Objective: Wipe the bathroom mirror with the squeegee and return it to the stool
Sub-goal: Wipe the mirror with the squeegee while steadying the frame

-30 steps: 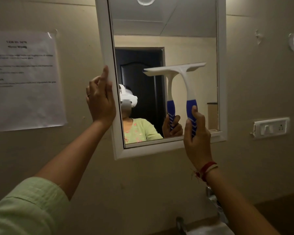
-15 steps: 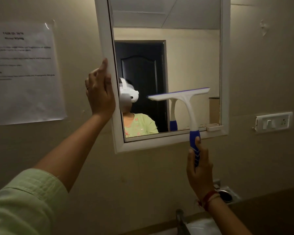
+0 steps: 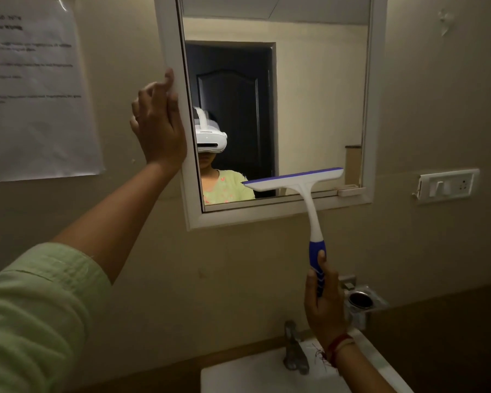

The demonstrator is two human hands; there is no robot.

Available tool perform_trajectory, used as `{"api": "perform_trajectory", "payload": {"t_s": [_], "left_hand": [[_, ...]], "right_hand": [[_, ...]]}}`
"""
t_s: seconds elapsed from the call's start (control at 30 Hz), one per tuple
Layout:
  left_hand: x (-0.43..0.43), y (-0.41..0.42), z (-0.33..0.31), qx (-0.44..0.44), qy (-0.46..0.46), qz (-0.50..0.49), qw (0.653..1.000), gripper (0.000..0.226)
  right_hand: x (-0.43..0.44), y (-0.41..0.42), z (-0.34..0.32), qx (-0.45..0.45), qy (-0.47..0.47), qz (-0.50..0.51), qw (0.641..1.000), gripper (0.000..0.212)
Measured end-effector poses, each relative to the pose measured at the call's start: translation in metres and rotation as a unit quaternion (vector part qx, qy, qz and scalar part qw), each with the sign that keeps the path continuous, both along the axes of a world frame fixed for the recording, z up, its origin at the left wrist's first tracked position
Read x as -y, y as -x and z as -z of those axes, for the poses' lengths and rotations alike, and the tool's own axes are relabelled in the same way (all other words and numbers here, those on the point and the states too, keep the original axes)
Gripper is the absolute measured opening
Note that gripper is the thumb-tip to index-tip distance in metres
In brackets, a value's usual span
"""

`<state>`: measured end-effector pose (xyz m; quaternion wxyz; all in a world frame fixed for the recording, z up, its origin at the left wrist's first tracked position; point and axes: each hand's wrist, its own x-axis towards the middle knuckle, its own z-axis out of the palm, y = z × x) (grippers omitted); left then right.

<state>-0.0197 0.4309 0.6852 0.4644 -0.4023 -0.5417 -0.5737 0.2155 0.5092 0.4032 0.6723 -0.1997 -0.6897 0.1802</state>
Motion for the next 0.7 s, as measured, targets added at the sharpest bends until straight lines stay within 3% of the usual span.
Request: {"api": "perform_trajectory", "payload": {"t_s": [0.5, 0.7], "left_hand": [[0.013, -0.004, 0.008, -0.008, 0.055, -0.041, 0.998, 0.039], [0.026, -0.007, 0.006, -0.013, 0.067, -0.004, 0.998, 0.038]], "right_hand": [[0.016, -0.013, 0.024, 0.027, 0.03, -0.019, 0.999, 0.047], [0.032, -0.022, -0.02, -0.079, 0.018, -0.056, 0.995, 0.047]]}}
